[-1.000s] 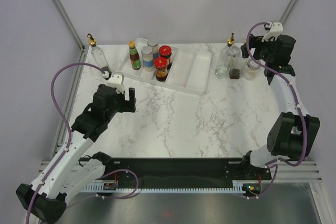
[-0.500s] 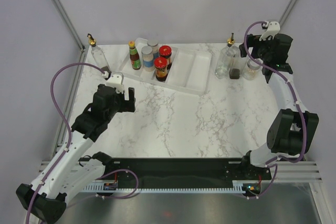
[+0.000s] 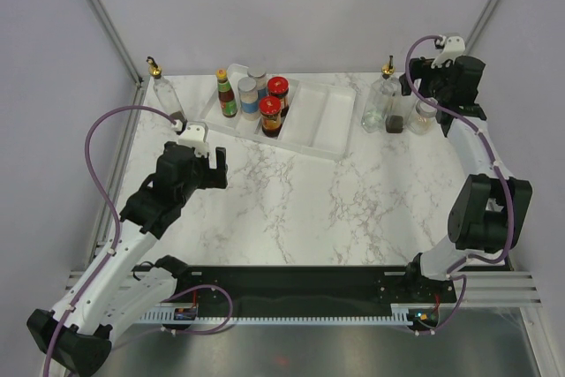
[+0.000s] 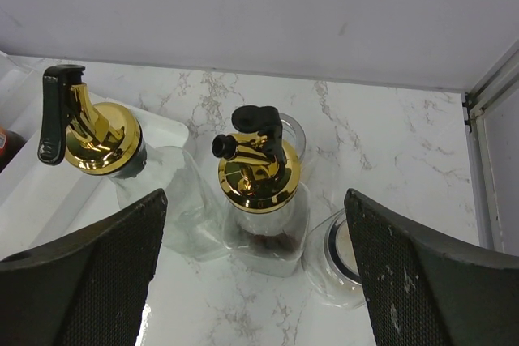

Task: Organize the condiment bottles
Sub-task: Pick up the bottle from the corner of the board.

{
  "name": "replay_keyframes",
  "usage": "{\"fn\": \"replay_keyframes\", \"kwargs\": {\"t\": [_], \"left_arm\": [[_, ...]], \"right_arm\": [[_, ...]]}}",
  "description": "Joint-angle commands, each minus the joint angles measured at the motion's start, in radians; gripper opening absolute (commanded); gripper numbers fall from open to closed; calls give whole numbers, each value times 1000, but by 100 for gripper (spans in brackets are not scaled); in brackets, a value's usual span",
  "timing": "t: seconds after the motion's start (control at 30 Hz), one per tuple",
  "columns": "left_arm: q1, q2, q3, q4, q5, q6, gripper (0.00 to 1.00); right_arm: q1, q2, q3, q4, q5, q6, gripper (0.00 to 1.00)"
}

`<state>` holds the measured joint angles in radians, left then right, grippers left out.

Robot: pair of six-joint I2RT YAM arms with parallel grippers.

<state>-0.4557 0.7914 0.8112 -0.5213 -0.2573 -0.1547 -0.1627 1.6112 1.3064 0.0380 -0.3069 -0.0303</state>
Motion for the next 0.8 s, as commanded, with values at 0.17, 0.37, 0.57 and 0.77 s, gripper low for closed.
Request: {"fn": "replay_keyframes", "kwargs": {"t": [0.17,0.37,0.57,0.77], "left_arm": [[2,-11,-10,38,-20,30,100],[2,-8,-12,40,-23,29,100],[2,-8,-10,40,-26,30,100],[2,-7,-14,40,-31,29,100]], "right_arm": [[25,38,65,71,37,-8,91],[26,70,82,76,46,-2,85],[28,90,94,71,29,1,65],[26,101,105,68,-3,6,39]]}}
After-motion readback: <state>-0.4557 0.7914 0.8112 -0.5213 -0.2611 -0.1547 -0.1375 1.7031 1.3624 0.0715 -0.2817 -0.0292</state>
